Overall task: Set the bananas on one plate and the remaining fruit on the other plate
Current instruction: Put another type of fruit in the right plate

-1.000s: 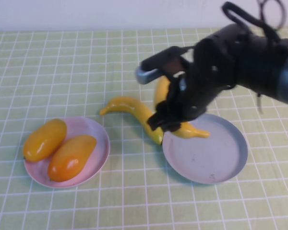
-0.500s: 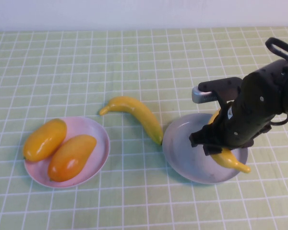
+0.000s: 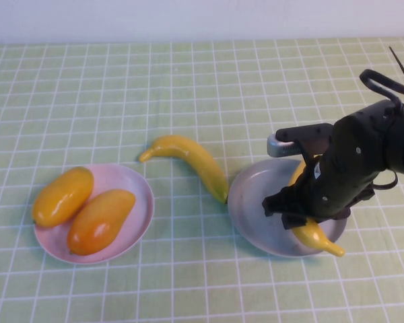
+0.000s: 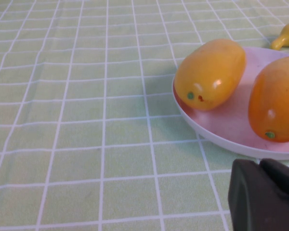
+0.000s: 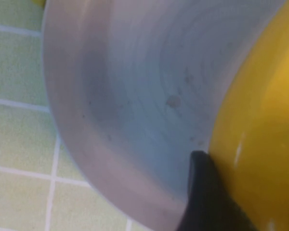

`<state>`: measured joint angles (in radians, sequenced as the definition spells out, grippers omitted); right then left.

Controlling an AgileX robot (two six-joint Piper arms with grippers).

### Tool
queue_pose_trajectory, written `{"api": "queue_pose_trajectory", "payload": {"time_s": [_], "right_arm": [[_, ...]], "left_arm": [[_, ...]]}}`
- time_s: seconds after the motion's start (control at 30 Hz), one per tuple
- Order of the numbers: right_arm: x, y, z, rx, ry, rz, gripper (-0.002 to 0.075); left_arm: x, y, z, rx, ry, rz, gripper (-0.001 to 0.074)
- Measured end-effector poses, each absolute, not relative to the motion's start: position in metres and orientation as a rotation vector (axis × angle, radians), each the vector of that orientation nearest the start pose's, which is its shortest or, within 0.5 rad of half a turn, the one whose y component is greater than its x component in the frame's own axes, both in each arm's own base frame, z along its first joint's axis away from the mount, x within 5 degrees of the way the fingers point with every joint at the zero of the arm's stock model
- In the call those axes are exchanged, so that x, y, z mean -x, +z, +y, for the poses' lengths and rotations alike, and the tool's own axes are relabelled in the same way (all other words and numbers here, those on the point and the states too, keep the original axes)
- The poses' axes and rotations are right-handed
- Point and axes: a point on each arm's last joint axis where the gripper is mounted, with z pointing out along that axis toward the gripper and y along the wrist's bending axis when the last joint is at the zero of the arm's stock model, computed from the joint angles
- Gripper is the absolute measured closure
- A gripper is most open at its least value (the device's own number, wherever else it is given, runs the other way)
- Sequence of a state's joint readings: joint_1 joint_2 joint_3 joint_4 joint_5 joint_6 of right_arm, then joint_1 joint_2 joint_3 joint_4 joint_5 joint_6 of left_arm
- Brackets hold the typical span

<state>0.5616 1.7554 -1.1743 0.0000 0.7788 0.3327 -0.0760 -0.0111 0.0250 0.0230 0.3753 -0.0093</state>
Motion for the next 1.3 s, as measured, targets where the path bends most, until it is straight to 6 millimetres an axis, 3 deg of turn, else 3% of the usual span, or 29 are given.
{"api": "queue_pose_trajectory", "payload": {"time_s": [0.23,0.43,0.53,0.73,0.97,1.3], "right_arm": [[-0.293,0.212,0.181,0.367,0.099,2.893,0.0309],[-0.305,0.24,0.184,0.534,0.037,2.824,0.029],[-0.313,0.256,0.191,0.645,0.071,2.723,0.0288],[-0.335,0.281,0.223,0.892,0.241,2.415,0.0288],[-0.369,0.262,0.261,1.075,0.288,2.285,0.0285],[-0.401,0.222,0.297,1.157,0.316,2.316,0.0191]], "left_arm": [[-0.052,0.172,-0.003,-0.077,-0.036,1.871,0.0736],[-0.052,0.172,-0.003,-0.077,-0.036,1.871,0.0736],[-0.052,0.172,-0.003,-0.077,-0.036,1.871,0.0735],[-0.052,0.172,-0.003,-0.077,-0.036,1.871,0.0736],[-0.052,0.172,-0.003,-0.077,-0.036,1.871,0.0736],[-0.052,0.172,-0.003,-0.077,-0.036,1.871,0.0736]]}}
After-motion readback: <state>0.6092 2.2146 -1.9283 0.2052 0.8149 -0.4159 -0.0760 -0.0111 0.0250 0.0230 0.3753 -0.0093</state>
